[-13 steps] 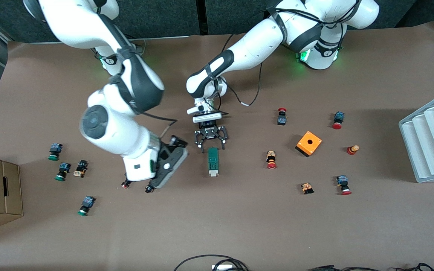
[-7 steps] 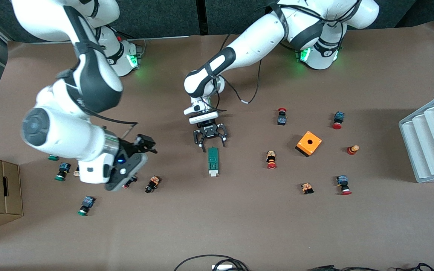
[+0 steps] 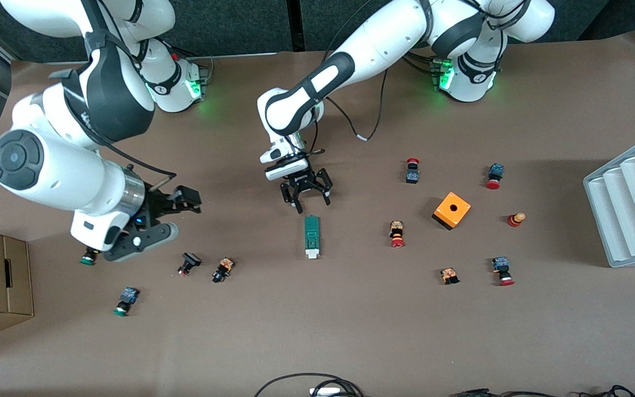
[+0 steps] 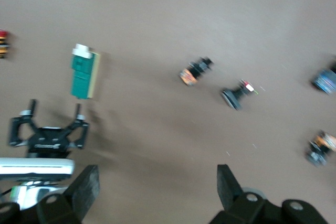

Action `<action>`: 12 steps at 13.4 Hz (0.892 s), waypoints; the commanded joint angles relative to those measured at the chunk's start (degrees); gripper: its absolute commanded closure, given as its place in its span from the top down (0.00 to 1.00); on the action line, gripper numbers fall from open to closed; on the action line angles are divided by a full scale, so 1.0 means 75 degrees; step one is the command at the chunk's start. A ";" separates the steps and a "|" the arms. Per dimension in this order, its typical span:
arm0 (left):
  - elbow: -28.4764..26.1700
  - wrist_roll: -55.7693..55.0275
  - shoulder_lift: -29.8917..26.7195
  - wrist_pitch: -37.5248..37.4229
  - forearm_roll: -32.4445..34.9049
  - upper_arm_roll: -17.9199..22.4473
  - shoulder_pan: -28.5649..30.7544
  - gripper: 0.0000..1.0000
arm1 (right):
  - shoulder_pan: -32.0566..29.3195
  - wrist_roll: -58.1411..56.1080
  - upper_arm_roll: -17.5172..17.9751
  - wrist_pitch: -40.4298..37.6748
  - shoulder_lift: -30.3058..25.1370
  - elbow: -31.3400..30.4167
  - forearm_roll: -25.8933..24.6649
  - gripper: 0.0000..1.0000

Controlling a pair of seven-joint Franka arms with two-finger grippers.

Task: Close load switch with both arms

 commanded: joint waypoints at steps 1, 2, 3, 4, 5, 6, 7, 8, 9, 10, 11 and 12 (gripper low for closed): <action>-0.0048 0.1321 -0.0456 -0.0042 -0.0698 0.0043 -0.0003 1.00 | -0.0525 0.0311 0.0066 -0.0130 -0.0595 -0.0705 -0.0467 1.00; -0.0048 0.1801 -0.0561 -0.0042 -0.0932 0.0043 0.0101 1.00 | -0.0911 0.0253 0.0077 -0.0060 -0.0724 -0.0905 -0.0456 1.00; -0.0048 0.2328 -0.0702 -0.0042 -0.1201 0.0019 0.0218 1.00 | -0.1193 0.0217 0.0101 -0.0071 -0.0795 -0.0999 -0.0444 1.00; -0.0048 0.2959 -0.0889 -0.0030 -0.1552 0.0019 0.0278 1.00 | -0.1358 0.0078 0.0101 -0.0129 -0.0842 -0.1035 -0.0444 1.00; -0.0048 0.3708 -0.1076 -0.0030 -0.1985 0.0019 0.0394 1.00 | -0.1534 -0.0109 0.0101 -0.0142 -0.0878 -0.1047 -0.0467 1.00; -0.0048 0.4493 -0.1275 -0.0030 -0.2407 0.0019 0.0500 1.00 | -0.1663 -0.0250 0.0124 -0.0153 -0.0959 -0.1128 -0.0479 1.00; -0.0048 0.5313 -0.1509 -0.0030 -0.2886 0.0031 0.0617 1.00 | -0.1676 -0.0205 0.0159 -0.0154 -0.1053 -0.1257 -0.0537 1.00; -0.0048 0.6040 -0.1709 -0.0030 -0.3297 0.0031 0.0780 1.00 | -0.1699 -0.0147 0.0159 -0.0142 -0.1147 -0.1374 -0.0689 1.00; -0.0048 0.6663 -0.1850 -0.0030 -0.3615 0.0031 0.0887 1.00 | -0.1723 -0.0019 0.0206 -0.0107 -0.1298 -0.1538 -0.0795 1.00; -0.0048 0.7168 -0.1956 -0.0030 -0.3838 0.0031 0.1015 1.00 | -0.1781 -0.0017 0.0276 0.0033 -0.1567 -0.1829 -0.0807 1.00; -0.0048 0.7614 -0.2073 -0.0030 -0.4131 0.0031 0.1144 1.00 | -0.1851 0.0017 0.0474 0.0208 -0.1906 -0.2215 -0.0831 1.00; -0.0048 0.8105 -0.2132 -0.0030 -0.4540 0.0031 0.1319 1.00 | -0.1817 0.0145 0.0580 0.0152 -0.1967 -0.2254 -0.0924 1.00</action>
